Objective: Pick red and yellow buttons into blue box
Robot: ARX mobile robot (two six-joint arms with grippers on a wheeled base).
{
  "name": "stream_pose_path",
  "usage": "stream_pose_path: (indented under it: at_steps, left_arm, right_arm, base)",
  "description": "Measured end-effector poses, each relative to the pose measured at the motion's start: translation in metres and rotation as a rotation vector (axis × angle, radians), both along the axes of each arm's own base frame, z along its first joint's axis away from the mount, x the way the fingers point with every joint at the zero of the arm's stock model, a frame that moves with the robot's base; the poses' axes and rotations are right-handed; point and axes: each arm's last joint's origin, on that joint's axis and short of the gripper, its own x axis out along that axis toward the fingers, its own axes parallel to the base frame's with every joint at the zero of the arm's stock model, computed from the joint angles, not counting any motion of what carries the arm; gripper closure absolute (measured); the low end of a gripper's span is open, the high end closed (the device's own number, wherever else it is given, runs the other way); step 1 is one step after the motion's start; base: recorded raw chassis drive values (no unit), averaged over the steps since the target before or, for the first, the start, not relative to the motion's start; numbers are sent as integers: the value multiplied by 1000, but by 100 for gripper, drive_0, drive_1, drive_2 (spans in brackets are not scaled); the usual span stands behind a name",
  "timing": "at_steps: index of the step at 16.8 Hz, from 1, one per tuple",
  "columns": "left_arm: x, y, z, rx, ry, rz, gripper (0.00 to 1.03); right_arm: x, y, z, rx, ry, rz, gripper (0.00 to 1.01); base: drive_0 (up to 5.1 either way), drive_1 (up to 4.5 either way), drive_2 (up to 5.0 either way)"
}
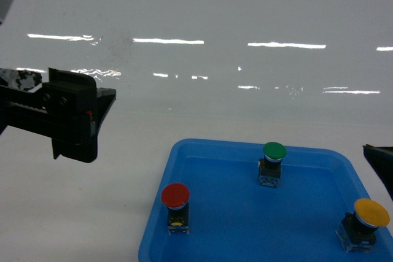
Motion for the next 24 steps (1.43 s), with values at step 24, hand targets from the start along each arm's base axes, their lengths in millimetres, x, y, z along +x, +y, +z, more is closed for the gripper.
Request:
stream_pose_path:
  at_steps: [24]
  left_arm:
    - [2, -1, -2, -7, 13, 6, 5]
  right_arm:
    - [65, 6, -57, -55, 356, 87, 3]
  base:
    - [0, 0, 0]
